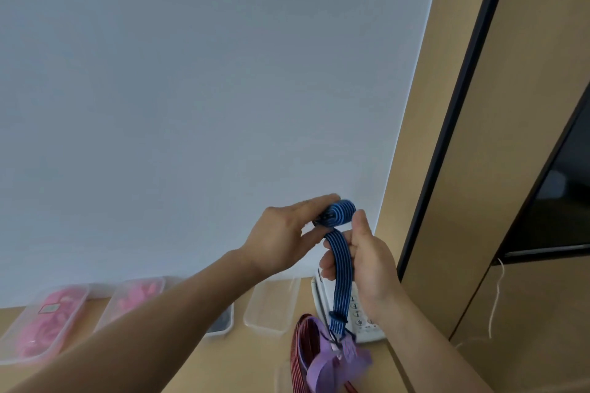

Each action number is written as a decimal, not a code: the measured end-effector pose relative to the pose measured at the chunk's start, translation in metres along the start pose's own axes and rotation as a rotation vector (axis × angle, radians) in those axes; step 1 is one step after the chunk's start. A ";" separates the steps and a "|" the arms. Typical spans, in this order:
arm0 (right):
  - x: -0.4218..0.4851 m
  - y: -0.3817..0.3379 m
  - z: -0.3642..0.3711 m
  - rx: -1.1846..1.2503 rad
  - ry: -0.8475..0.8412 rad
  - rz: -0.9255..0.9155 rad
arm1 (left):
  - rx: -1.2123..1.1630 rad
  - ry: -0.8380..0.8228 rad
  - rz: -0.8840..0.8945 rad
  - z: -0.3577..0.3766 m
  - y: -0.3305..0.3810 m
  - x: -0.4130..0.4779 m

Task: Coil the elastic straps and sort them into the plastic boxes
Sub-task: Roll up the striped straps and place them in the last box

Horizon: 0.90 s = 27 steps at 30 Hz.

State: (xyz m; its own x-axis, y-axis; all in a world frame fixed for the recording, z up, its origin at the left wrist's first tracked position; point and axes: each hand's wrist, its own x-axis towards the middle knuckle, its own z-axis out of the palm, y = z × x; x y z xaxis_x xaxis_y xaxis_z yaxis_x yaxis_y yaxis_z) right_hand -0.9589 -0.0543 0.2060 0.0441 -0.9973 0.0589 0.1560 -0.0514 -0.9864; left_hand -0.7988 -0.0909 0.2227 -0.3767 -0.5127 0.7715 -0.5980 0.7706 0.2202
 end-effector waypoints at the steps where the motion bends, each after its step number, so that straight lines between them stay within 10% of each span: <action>1: 0.000 -0.001 0.000 -0.010 -0.001 0.003 | 0.066 0.020 0.092 0.000 -0.001 -0.001; 6: 0.000 0.001 0.003 0.014 -0.040 0.015 | 0.048 -0.022 0.238 0.000 -0.012 -0.007; 13: -0.004 0.003 0.003 0.043 -0.048 -0.039 | -0.954 -0.354 -0.947 -0.011 -0.002 -0.002; 27: -0.005 0.014 0.000 0.019 -0.045 -0.043 | -0.766 -0.071 -0.647 -0.007 0.002 0.011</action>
State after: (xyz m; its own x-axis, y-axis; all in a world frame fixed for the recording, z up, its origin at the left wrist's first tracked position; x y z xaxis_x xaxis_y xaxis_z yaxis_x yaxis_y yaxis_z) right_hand -0.9565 -0.0500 0.1919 0.0817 -0.9908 0.1082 0.1775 -0.0924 -0.9798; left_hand -0.7987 -0.0920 0.2357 -0.1968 -0.9210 0.3361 -0.0957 0.3592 0.9283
